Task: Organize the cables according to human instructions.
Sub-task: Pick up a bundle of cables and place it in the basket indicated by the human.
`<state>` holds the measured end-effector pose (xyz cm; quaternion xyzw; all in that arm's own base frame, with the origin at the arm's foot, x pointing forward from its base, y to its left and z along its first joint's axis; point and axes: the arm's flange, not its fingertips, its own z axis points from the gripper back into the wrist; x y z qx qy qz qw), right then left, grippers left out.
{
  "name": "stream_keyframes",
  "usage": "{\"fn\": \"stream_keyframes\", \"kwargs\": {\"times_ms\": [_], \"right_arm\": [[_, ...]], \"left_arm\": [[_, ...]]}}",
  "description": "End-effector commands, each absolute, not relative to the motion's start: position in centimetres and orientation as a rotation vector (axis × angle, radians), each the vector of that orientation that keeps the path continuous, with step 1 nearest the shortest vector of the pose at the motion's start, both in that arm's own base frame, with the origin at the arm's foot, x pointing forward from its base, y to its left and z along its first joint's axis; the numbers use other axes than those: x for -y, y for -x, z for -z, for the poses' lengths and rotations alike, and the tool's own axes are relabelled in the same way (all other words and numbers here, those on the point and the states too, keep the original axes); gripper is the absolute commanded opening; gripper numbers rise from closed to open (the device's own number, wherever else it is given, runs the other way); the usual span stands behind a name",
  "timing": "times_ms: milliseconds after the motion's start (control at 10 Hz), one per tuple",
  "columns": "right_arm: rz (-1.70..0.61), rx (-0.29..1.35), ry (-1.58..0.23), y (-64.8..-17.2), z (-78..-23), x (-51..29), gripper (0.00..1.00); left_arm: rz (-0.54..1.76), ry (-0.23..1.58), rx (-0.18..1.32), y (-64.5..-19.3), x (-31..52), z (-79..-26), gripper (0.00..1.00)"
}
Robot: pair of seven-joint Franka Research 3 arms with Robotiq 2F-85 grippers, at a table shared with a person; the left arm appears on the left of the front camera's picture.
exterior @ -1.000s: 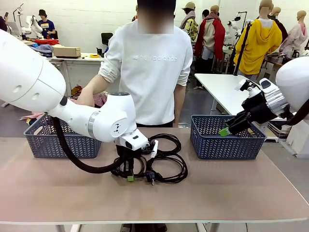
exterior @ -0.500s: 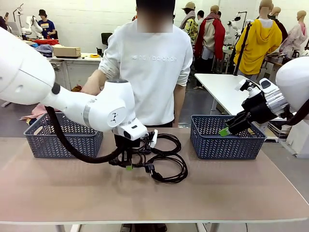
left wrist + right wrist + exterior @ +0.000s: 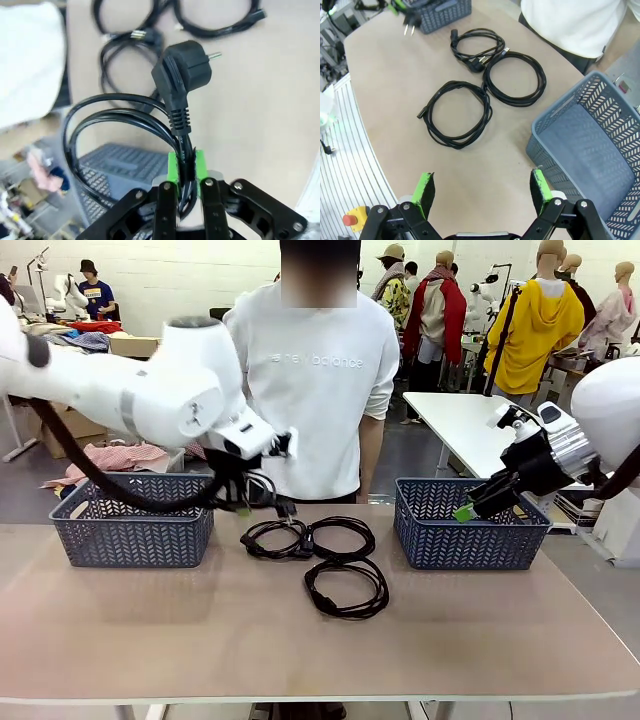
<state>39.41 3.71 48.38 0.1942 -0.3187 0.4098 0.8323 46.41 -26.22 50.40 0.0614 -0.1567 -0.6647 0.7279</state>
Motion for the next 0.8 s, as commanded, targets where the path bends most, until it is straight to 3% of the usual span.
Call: {"fn": "stream_keyframes", "kwargs": {"times_ms": [0,700], "right_arm": [[-0.89,0.697,-0.43,-39.8,-48.4,-3.6,1.0],[-0.89,0.697,-0.43,-39.8,-48.4,-3.6,1.0]], "left_arm": [[1.39,-0.175,0.37,-48.0,22.1,-52.3,0.0],[1.163,-0.149,0.377,-53.2,9.8,-53.1,0.0]]}}
